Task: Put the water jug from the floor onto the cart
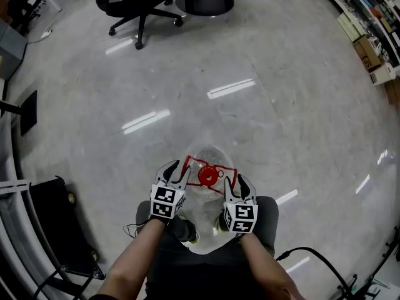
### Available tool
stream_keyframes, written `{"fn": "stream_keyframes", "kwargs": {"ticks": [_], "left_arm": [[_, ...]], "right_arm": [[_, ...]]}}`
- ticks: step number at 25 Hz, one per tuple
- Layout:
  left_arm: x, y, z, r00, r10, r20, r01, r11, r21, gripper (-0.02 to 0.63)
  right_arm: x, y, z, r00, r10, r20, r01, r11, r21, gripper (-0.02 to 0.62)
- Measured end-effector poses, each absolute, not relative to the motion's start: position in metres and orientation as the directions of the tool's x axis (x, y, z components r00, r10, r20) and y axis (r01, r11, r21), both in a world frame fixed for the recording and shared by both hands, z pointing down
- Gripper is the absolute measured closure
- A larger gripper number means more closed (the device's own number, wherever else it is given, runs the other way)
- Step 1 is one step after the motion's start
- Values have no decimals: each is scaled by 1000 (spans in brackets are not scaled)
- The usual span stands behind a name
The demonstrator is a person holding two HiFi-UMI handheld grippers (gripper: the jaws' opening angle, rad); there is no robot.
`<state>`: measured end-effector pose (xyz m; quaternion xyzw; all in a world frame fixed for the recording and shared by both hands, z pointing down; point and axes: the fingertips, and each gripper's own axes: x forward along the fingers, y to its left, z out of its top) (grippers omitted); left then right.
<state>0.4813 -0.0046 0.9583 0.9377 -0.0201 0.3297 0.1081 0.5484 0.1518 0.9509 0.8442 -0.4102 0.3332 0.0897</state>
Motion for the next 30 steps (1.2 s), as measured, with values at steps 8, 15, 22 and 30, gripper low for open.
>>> {"fn": "stream_keyframes", "kwargs": {"ticks": [8, 15, 22, 30], "left_arm": [[487, 20, 1021, 644, 173, 746, -27, -968, 248, 482], [484, 16, 1037, 633, 142, 761, -93, -962, 256, 601], [483, 22, 1028, 620, 167, 767, -94, -954, 284, 603], [479, 38, 959, 666, 172, 726, -172, -912, 373, 603]], "right_arm": [[550, 157, 1000, 363, -587, 723, -687, -693, -218, 464], [548, 162, 1026, 319, -581, 749, -665, -700, -260, 468], [547, 149, 1014, 288, -628, 723, -616, -700, -361, 579], [545, 141, 950, 257, -670, 696, -626, -664, -409, 594]]}}
